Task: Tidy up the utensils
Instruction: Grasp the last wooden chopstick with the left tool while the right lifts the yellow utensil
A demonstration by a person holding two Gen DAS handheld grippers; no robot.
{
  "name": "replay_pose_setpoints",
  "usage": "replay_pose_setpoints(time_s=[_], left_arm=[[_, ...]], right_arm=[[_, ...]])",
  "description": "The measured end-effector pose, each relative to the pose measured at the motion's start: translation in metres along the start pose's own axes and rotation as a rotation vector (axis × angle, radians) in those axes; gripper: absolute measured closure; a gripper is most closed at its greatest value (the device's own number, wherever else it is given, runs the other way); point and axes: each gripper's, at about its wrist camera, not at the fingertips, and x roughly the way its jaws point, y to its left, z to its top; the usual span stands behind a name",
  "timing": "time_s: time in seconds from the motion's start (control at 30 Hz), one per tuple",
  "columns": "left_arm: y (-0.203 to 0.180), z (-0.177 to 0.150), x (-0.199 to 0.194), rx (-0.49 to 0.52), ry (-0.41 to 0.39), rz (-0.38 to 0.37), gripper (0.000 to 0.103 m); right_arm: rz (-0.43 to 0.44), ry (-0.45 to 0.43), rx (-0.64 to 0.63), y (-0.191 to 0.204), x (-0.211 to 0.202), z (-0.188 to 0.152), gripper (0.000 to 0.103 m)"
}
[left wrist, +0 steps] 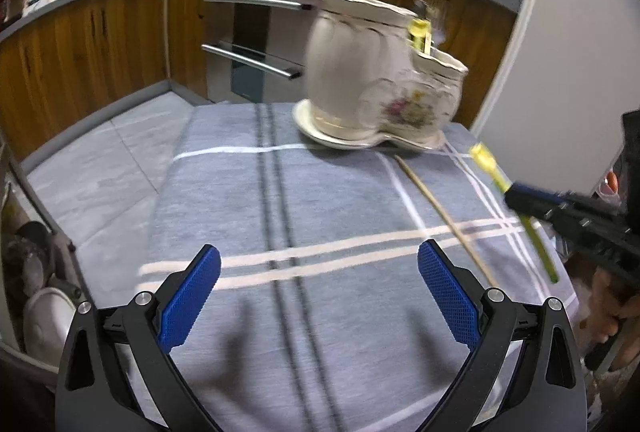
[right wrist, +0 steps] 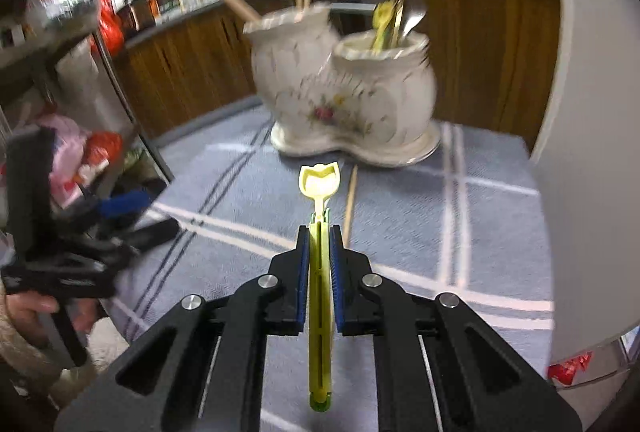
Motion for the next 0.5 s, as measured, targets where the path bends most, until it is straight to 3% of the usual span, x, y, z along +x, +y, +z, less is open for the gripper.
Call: replay_pose_setpoints(time_s=[0.23, 0.43, 0.5], left_arm=[[-0.059, 0.013, 0.029, 0.051, 0.063, -0.031, 0.005], [-0.11, 0.016, 0.061, 0.125, 0.118, 0.012, 0.008], [-0.119, 0.016, 0.069, 0.14, 0.129, 0.034, 0.015]], right_arm=[[-0.043, -0.062, 0.037, -0.039, -0.032, -0.007, 0.093], [-0.07, -0.06, 0.085, -0.068, -0.043, -0.022, 0.093], [-0.075, -0.063, 0.093, -0.075, -0.046, -0.026, 0.093]])
